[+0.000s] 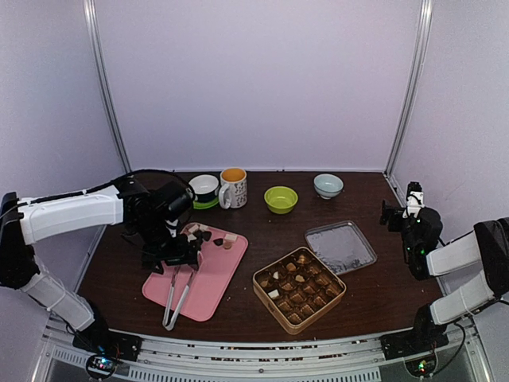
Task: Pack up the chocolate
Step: Pick up the clamp from the plate.
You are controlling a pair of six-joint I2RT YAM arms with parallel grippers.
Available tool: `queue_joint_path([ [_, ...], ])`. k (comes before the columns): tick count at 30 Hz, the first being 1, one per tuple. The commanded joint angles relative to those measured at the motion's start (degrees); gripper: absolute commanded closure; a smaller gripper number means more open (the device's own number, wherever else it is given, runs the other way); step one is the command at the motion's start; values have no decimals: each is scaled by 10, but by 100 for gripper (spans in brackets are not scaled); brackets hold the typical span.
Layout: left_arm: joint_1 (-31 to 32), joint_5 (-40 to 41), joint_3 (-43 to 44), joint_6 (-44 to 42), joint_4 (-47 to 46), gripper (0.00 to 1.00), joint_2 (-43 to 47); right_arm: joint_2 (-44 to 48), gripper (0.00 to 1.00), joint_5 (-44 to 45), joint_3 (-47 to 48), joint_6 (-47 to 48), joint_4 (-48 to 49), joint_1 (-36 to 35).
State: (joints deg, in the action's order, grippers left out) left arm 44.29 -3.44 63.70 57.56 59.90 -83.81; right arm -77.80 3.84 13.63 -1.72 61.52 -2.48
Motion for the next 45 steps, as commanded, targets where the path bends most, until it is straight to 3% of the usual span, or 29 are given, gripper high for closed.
queue_joint_path([
  [1, -4, 53, -7, -56, 5, 2, 38, -1, 0, -1, 4, -1, 12, 4],
  [10, 0, 164, 28, -23, 51, 2, 179, 0, 0, -1, 5, -1, 12, 4],
  [18, 8, 182, 70, -70, 65, 2, 167, -1, 0, -1, 5, -1, 12, 3],
  [29, 49, 210, -71, -142, -98, 2, 195, -1, 0, -1, 5, -1, 12, 3],
  [36, 143, 324, -194, -82, -176, 2, 278, 0, 0, -1, 5, -2, 12, 4],
  [41, 147, 314, -275, -54, -259, 2, 342, 0, 0, -1, 5, -2, 12, 4],
  [45, 151, 324, -277, -52, -276, 2, 324, 0, 0, -1, 5, -2, 12, 4],
])
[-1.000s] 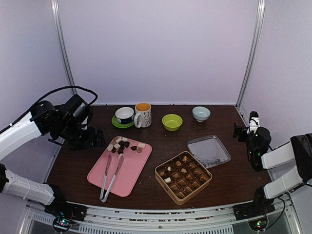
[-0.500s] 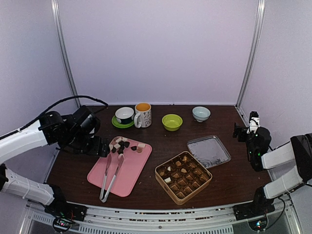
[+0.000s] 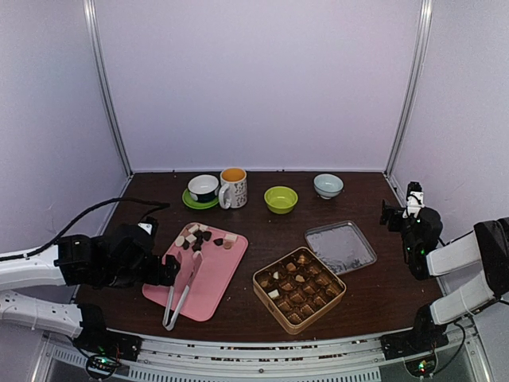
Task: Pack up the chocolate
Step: Pick up the clamp from the plate.
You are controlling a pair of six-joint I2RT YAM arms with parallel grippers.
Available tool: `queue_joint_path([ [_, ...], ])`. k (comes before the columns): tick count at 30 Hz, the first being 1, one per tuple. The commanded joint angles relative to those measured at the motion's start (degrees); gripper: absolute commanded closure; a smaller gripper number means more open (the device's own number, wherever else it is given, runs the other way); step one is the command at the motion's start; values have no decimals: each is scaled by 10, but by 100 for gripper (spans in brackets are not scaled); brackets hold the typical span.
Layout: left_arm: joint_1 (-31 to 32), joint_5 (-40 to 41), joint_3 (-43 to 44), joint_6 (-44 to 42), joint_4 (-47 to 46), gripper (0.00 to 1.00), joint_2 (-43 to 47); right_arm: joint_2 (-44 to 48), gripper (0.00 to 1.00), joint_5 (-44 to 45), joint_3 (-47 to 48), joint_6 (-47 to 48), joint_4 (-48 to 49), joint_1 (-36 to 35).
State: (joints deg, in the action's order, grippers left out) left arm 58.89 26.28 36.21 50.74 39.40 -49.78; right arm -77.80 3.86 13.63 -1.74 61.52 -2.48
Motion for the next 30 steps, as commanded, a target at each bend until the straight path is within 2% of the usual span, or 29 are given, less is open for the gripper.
queue_joint_path([
  [1, 6, 28, 6, 12, -69, 2, -29, 0, 0, -1, 5, -1, 12, 4],
  [4, 11, 39, 23, 24, -68, 2, -69, 0, 0, -1, 5, -1, 12, 4],
  [11, 36, 54, 6, 42, -138, 2, -130, -1, 0, -1, 4, -1, 12, 4],
  [15, 39, 65, 27, 49, -132, 2, -161, -1, 0, -1, 5, -2, 12, 4],
  [23, 39, 55, -13, 85, -173, 3, -164, -1, 0, -1, 5, -2, 12, 4],
  [30, 39, 40, -36, 108, -181, 12, -173, -1, 0, -1, 5, -2, 12, 4],
])
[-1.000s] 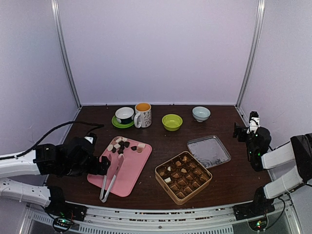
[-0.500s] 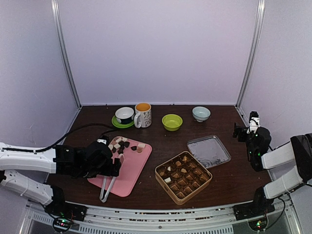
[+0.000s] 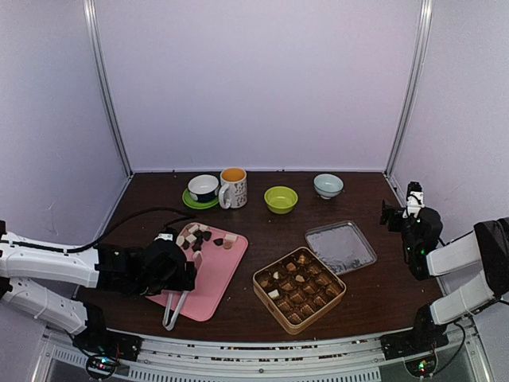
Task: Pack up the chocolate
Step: Pick up the clamp from the plate.
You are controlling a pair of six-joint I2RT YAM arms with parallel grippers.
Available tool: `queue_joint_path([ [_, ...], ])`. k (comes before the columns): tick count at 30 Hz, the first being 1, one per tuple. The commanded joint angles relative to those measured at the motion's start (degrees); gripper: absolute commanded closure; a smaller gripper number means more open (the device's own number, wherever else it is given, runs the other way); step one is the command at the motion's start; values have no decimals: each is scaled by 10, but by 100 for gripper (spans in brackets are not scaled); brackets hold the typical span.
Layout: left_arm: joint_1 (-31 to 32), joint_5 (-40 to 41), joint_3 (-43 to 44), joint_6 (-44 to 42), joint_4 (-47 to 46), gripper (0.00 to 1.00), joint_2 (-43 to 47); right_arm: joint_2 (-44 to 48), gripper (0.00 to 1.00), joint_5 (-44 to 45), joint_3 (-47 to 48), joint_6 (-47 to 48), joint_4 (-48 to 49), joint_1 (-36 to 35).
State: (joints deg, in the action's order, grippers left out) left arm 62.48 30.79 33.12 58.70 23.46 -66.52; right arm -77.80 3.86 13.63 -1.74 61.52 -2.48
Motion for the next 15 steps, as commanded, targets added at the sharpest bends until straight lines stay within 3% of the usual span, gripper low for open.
queue_joint_path([
  [1, 3, -12, -3, 36, -11, 11, -8, -1, 0, -1, 6, -2, 12, 4],
  [8, 3, -71, -4, 71, 25, 10, -12, -1, 0, 0, 5, -2, 12, 4],
  [15, 3, -69, -19, 83, 27, 10, -22, -1, 0, 0, 5, -1, 12, 4],
])
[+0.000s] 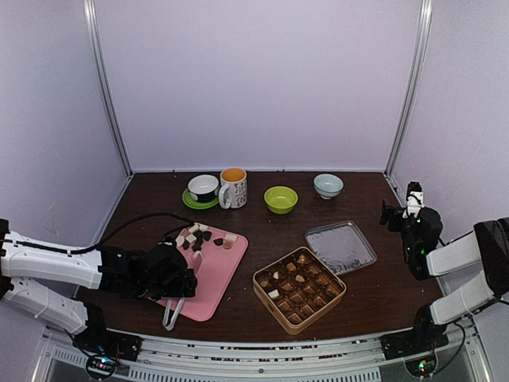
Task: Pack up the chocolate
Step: Pick up the clamp from the plate.
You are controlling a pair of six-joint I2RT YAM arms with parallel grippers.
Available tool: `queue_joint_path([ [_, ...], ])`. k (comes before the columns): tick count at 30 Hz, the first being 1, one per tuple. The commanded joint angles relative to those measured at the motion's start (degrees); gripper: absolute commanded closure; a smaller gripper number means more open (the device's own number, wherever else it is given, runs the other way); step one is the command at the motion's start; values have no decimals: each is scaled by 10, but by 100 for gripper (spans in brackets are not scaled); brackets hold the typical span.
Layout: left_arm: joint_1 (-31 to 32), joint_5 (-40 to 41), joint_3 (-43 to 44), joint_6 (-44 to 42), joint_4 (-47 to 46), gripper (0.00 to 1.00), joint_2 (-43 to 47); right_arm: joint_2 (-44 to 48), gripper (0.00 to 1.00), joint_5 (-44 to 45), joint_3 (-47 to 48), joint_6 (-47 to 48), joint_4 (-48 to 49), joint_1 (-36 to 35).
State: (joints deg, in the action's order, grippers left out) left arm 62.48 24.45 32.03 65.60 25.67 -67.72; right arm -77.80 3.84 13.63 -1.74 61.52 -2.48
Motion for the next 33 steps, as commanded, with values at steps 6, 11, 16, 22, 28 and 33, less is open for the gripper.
queue_joint_path([
  [6, 3, 0, 29, -4, 29, 11, -77, -1, 0, 0, 5, -1, 12, 4],
  [11, 3, 0, 35, -8, 21, 20, -99, -1, 0, 0, 5, -1, 12, 4],
  [16, 3, 6, 38, -13, 23, 36, -100, -1, 0, 0, 5, -2, 12, 4],
  [22, 3, 3, 43, -14, 30, 36, -101, -1, 0, -1, 5, -1, 12, 4],
  [28, 3, -5, 44, -11, 26, 34, -109, -1, 0, 0, 6, -1, 12, 4],
  [33, 3, -11, 56, -17, 35, 43, -111, -1, 0, 0, 6, -1, 12, 4],
])
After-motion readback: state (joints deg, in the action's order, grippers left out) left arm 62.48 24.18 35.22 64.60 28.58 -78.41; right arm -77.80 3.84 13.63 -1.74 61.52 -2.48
